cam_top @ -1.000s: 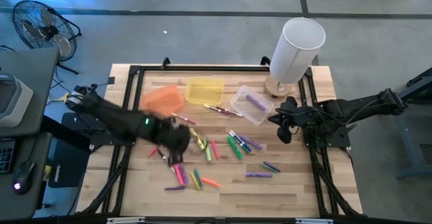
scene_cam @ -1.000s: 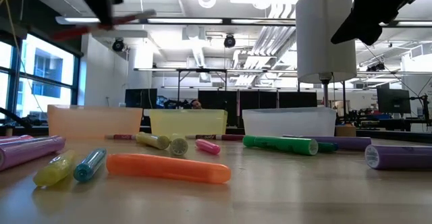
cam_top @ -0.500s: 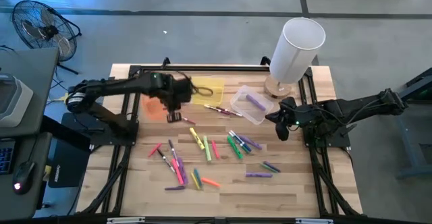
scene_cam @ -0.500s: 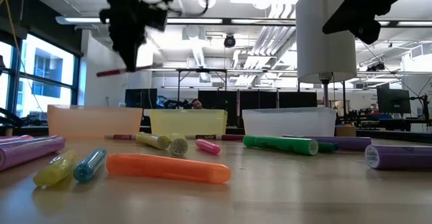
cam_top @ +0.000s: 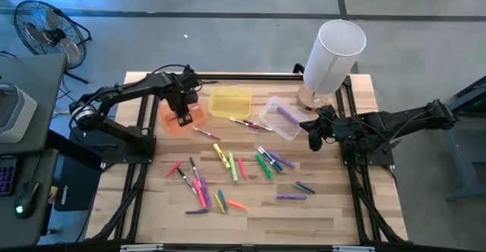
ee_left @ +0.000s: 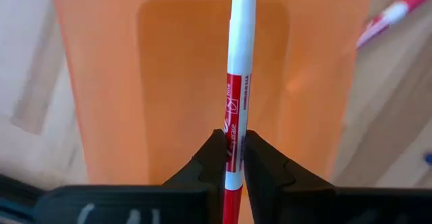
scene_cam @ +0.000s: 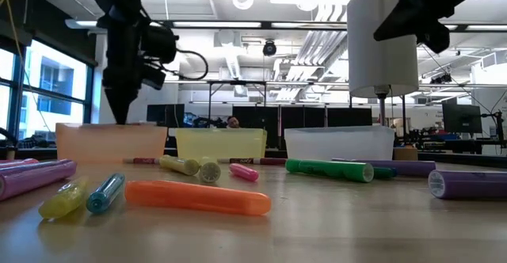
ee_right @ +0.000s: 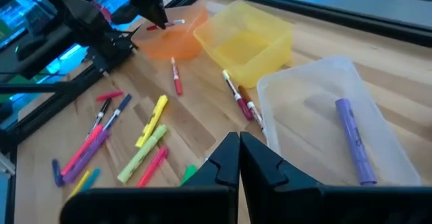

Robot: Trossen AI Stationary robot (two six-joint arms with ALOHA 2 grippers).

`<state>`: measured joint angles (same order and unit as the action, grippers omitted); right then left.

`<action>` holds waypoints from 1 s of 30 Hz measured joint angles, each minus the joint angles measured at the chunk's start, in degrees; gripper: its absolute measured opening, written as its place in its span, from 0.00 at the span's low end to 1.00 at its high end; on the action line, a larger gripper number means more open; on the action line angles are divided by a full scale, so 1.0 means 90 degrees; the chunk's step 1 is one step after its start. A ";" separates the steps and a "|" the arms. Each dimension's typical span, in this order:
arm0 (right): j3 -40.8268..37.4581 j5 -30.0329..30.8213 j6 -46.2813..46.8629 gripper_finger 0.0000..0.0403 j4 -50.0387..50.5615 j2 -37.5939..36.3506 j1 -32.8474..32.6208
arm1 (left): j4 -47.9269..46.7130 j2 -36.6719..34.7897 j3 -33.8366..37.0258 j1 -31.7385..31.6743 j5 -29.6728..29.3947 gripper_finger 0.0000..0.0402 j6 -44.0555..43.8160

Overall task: Pick & Place Markers
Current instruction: Put the red marker pen into the orange bin, then put the top purple pen into the yellow bin

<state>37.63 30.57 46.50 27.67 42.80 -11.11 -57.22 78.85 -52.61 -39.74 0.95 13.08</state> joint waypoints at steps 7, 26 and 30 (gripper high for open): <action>0.0000 0.0325 -0.0028 0.00 -0.0069 0.0000 -0.0001 | 0.0074 0.0000 -0.0008 -0.0178 -0.0291 0.21 -0.0276; 0.0000 0.0393 -0.0221 0.00 -0.0054 0.0000 -0.0002 | 0.1157 -0.0249 -0.1171 0.1227 0.1085 0.20 -0.2756; 0.0000 0.0368 -0.0221 0.00 0.0005 0.0000 0.0000 | 0.1940 -0.0252 -0.1293 0.2368 0.0695 0.08 -0.3123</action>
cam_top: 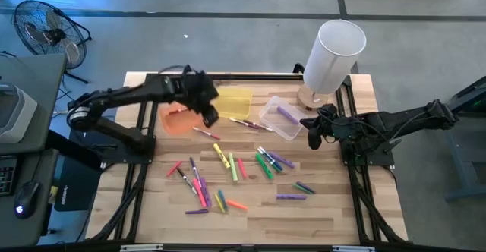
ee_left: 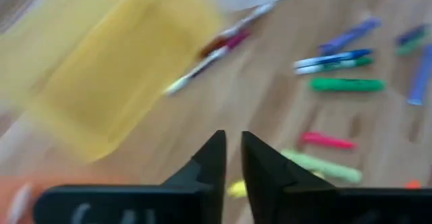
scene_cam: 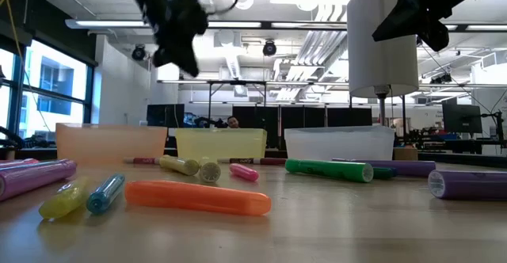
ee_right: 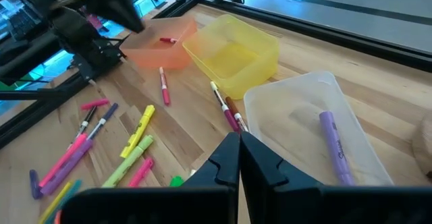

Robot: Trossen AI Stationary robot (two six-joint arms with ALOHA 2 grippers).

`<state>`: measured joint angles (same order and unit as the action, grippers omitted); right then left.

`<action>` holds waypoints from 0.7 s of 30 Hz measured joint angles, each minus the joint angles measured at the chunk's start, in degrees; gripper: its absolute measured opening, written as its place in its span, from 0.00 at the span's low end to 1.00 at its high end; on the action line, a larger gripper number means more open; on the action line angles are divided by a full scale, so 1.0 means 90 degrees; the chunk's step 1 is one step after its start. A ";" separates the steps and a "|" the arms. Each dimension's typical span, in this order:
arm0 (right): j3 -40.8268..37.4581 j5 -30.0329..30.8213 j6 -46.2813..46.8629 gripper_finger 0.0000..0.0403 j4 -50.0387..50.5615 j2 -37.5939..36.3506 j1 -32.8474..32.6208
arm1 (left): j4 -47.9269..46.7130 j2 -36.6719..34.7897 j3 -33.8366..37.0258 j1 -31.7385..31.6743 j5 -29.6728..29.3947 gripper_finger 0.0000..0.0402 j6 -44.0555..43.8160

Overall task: Pick & Place Markers
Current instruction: Put the top purple pen into the yellow bin

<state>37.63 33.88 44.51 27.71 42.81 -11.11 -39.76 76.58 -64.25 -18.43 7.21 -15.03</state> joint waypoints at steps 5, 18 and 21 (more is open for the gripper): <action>0.0000 -0.0021 0.0000 0.00 -0.0001 0.0000 0.0000 | 0.0688 0.0213 0.0000 0.1248 -0.0715 0.03 -0.0187; 0.0000 -0.0378 -0.0323 0.00 0.0035 -0.0001 0.0000 | 0.1698 0.1268 0.0132 0.3062 -0.1328 0.01 -0.0197; 0.0000 -0.0672 -0.0350 0.00 0.0038 0.0000 -0.0003 | 0.2698 0.1306 0.0569 0.3436 -0.1970 0.00 -0.0239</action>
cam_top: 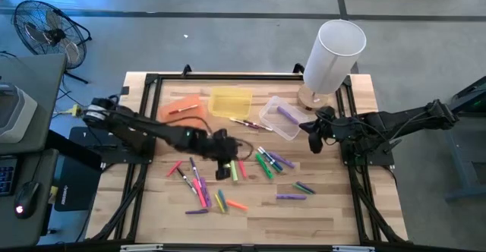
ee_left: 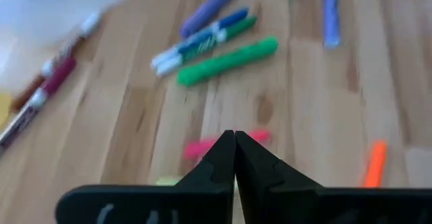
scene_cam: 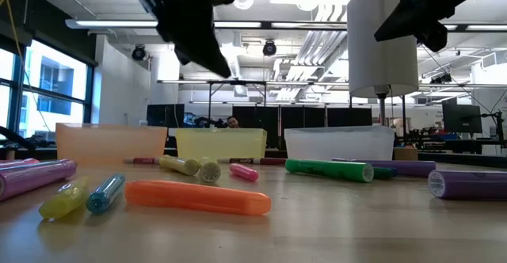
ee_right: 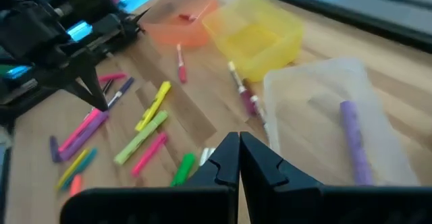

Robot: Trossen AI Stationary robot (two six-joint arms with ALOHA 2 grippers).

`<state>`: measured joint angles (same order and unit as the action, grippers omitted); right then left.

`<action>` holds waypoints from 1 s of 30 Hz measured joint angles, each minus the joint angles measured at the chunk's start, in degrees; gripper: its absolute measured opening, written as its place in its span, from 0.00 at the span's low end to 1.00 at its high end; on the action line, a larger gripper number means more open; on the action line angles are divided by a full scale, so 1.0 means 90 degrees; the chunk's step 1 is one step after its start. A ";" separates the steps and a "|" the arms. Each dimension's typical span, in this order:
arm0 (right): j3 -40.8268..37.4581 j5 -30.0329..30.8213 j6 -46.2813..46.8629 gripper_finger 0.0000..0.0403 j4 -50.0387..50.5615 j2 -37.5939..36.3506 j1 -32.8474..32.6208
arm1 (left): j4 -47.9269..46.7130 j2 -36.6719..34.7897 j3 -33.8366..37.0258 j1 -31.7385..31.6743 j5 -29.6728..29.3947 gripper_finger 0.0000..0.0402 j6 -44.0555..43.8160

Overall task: Pick & Place Markers
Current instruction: Put the top purple pen into the yellow bin

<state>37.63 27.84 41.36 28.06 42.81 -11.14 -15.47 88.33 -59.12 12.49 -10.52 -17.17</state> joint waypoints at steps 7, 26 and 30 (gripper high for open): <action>0.0001 0.0140 0.0040 0.00 0.0304 0.0104 -0.0093 | 0.1335 -0.0594 0.1341 0.0335 0.0113 0.00 -0.0067; 0.2807 -0.2763 0.2004 0.00 0.3798 0.4766 -0.1388 | 0.0495 -0.5218 0.3629 0.0326 0.0113 0.00 0.0210; 0.2809 -0.2959 0.2253 0.00 0.3768 0.5166 -0.1766 | 0.0332 -0.5444 0.3630 0.0326 0.0054 0.00 0.0210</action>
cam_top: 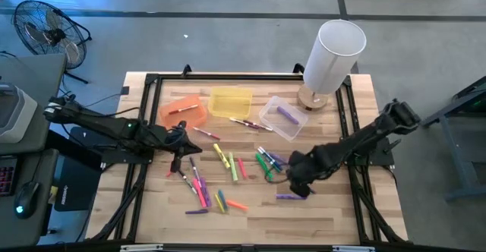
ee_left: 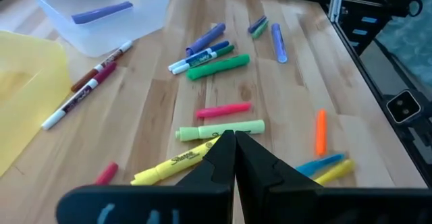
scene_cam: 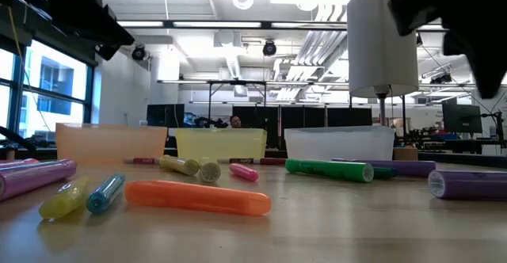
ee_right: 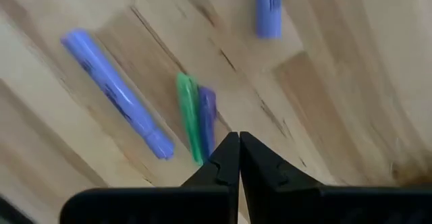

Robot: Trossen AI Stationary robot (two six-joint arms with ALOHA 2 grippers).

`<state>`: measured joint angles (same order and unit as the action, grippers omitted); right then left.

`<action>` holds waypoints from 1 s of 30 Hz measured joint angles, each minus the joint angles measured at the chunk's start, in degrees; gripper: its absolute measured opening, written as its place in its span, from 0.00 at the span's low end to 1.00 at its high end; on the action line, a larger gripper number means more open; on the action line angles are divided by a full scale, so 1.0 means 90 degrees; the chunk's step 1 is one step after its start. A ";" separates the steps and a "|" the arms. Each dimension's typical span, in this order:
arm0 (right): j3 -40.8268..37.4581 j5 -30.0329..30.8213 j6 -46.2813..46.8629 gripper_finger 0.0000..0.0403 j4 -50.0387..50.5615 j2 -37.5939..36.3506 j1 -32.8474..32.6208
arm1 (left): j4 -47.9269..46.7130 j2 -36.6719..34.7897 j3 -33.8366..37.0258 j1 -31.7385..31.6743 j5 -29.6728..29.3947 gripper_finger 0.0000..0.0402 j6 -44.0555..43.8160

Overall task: Pick & Place Markers
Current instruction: Put the top purple pen into the yellow bin

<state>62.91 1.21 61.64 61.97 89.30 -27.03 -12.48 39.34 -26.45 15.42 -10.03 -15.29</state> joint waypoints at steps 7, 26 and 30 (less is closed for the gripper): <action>-0.0009 0.0231 -0.0048 0.00 -0.0063 0.0493 -0.0361 | 0.0021 -0.0013 -0.0001 0.0000 -0.0002 0.00 -0.0080; -0.0916 -0.0585 -0.0164 0.24 -0.1459 0.0741 -0.0432 | 0.0052 0.0036 -0.0001 0.0000 -0.0145 0.00 -0.0643; -0.1238 -0.0665 -0.0088 0.27 -0.2055 0.0730 -0.0432 | 0.0047 0.0038 -0.0001 0.0000 -0.0280 0.00 -0.0658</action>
<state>51.77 -4.78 60.85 43.48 95.87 -30.92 -12.05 39.68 -26.46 15.42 -12.55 -21.21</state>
